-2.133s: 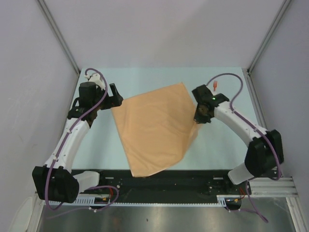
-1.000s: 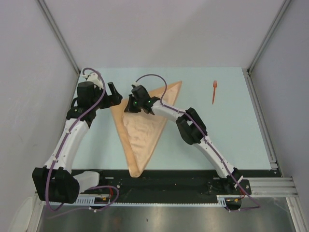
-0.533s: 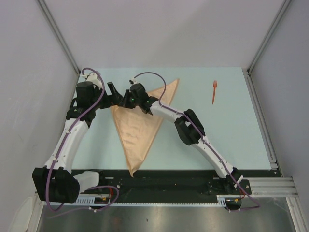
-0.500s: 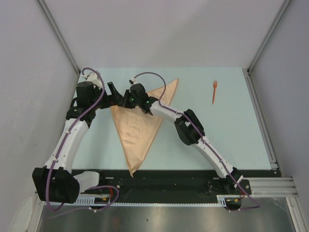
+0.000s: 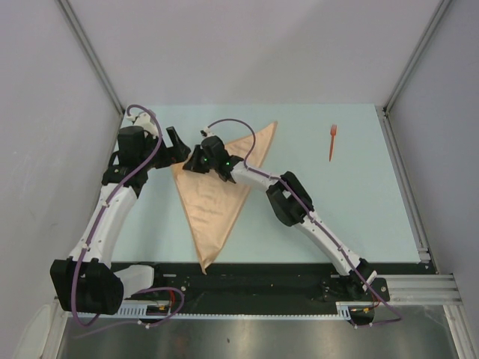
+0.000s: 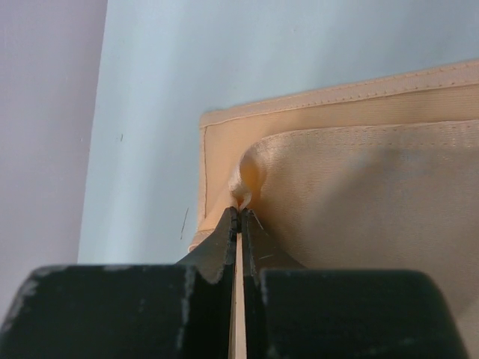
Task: Fold the napkin, place the utensils inside, and roll it up
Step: Fold the napkin
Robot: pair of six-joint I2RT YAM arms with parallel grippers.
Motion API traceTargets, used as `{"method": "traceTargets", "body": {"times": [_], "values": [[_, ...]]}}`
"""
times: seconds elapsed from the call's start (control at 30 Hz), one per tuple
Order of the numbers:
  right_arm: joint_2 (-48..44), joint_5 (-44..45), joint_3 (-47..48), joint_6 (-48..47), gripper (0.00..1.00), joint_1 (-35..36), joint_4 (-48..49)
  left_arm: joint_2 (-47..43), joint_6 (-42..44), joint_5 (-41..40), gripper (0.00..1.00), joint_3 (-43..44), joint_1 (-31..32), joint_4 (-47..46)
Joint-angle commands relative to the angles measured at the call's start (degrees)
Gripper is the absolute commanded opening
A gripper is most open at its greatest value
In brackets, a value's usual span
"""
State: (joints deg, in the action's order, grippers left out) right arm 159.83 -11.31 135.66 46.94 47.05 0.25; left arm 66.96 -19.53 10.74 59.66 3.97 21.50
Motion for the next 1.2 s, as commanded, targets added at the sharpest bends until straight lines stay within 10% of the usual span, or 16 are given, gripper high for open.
{"method": "traceTargets", "body": {"times": [0.0,0.33,0.53,0.63,1.17], "values": [[0.6,0.7,3.1,0.2,0.00,0.6,3.2,-0.3,-0.9,1.2,1.00,-0.2,-0.5,-2.0],[1.6,0.6,3.9,0.3,0.04,0.7,4.6,0.0,-0.9,1.6,1.00,-0.2,-0.7,-1.9],[1.1,-4.3,3.7,-2.6,0.62,0.9,7.9,0.3,-1.0,2.4,1.00,-0.1,-1.2,-1.8],[0.1,-5.1,3.0,-3.8,0.73,1.1,9.1,0.2,-0.9,2.2,1.00,-0.2,-1.4,-1.8],[-13.3,-6.4,-7.0,-12.8,0.80,0.3,3.9,-0.5,-0.7,1.5,1.00,-0.5,-2.8,-2.4]]}}
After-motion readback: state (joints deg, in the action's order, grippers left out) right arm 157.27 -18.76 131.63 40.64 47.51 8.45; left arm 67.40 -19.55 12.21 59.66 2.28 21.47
